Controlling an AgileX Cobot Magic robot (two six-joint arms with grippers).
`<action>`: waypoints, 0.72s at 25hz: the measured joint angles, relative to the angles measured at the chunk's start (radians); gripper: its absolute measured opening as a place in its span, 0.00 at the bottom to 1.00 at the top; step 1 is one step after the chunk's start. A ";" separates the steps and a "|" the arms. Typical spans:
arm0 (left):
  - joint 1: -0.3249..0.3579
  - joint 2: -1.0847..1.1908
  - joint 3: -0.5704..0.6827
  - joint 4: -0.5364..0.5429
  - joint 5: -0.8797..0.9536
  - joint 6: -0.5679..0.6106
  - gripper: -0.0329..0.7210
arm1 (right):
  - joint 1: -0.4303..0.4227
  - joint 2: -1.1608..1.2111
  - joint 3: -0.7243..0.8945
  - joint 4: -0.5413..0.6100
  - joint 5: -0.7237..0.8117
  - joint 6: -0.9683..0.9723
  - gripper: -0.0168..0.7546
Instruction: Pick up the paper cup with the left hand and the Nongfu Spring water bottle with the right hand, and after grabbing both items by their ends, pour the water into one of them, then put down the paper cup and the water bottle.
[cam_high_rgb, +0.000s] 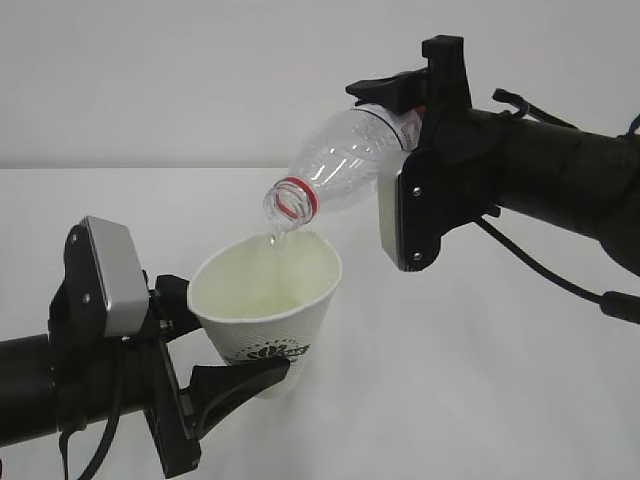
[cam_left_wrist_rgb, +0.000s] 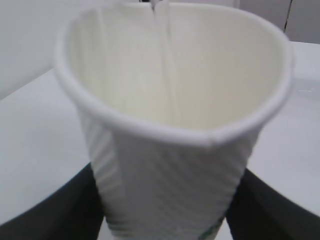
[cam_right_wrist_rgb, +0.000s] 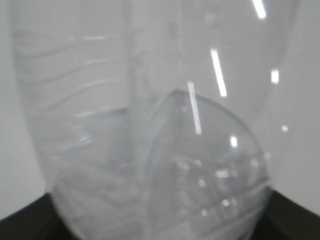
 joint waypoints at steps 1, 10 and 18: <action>0.000 0.000 0.000 0.000 0.000 0.000 0.72 | 0.000 0.000 0.000 0.000 -0.001 -0.002 0.68; 0.000 0.000 0.000 0.000 0.002 0.000 0.72 | 0.000 0.000 0.000 0.000 -0.002 -0.006 0.68; 0.000 0.000 0.000 0.000 0.002 0.000 0.72 | 0.000 0.000 0.000 0.000 -0.003 -0.022 0.68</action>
